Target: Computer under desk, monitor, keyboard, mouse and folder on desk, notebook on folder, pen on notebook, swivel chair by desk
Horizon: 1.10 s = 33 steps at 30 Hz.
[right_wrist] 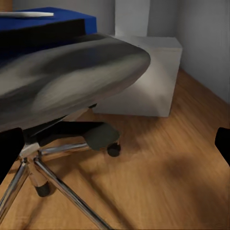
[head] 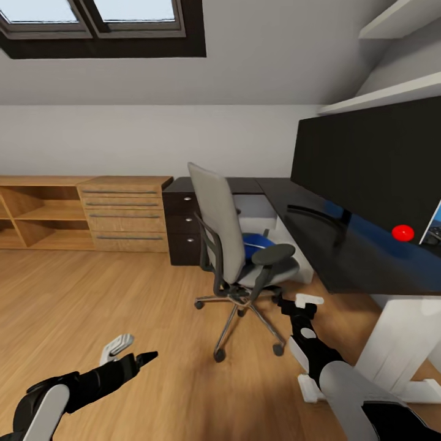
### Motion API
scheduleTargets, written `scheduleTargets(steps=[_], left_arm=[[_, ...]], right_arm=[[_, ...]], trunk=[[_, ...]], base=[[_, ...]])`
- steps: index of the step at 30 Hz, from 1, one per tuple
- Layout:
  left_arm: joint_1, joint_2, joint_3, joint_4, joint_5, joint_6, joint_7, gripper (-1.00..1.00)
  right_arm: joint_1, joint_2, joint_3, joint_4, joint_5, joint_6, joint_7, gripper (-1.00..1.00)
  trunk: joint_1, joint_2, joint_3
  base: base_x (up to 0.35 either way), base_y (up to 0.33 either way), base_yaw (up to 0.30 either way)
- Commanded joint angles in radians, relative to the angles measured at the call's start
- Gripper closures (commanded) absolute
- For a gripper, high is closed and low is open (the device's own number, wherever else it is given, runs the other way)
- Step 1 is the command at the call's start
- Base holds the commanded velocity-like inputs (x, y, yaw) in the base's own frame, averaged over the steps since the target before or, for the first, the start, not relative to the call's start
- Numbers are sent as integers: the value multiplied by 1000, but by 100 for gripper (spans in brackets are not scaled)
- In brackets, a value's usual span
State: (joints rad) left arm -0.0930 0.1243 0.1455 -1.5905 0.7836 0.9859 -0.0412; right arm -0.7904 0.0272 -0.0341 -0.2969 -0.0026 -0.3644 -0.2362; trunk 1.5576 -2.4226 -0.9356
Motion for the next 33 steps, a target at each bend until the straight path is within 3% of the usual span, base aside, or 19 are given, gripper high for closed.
scheduleTargets(steps=[1, 11, 25, 33], left_arm=[[-1, 0, 3, -1, -3, 5, -4, -100], [-1, 0, 42, 4, 0, 8, -5, -100], [-1, 0, 45, 4, 2, 8, -5, -100], [-1, 0, 48, 4, 3, 7, -6, -100]], right_arm=[[-1, -1, -4, 1, 0, -4, 0, -100], [-1, -7, -5, 2, 0, -1, 0, -100], [0, -7, -4, 2, 0, -1, 0, -100], [-1, -7, -4, 3, 0, -1, 1, -100]], trunk=[[0, 0, -1], [0, 0, -1], [0, 0, -1], [0, 0, -1]], base=[[204, -136, 0], [142, -31, 0], [23, 0, 0], [210, 0, 0]])
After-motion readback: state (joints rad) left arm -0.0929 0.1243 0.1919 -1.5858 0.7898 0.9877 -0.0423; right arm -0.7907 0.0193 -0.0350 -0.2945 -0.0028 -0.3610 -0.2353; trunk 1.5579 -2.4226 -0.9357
